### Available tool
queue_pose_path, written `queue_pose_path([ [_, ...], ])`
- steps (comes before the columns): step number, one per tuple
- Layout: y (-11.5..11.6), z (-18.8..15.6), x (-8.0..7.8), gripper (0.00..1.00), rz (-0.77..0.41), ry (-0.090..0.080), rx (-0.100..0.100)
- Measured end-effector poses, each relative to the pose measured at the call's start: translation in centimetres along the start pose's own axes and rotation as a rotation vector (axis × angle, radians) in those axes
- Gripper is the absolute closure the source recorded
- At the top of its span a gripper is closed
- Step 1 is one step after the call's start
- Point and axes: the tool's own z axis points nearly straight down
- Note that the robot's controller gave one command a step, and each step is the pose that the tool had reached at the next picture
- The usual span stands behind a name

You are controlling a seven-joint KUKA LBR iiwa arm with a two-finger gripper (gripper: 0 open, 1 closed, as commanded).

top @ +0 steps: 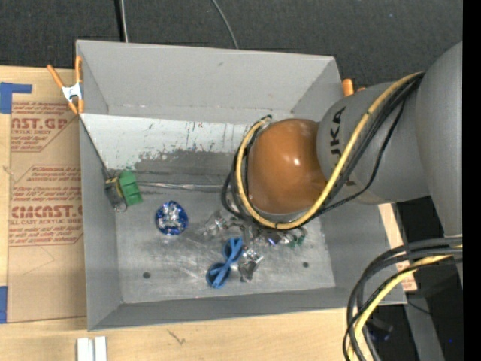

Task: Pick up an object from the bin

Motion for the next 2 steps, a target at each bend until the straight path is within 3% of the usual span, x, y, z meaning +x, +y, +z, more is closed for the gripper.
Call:
queue_pose_path([
  [1,0.31,2.98,-0.37,0.00,-0.179,-0.008,0.003],
  [2,0.31,2.85,-0.54,0.00,-0.177,-0.003,0.001],
])
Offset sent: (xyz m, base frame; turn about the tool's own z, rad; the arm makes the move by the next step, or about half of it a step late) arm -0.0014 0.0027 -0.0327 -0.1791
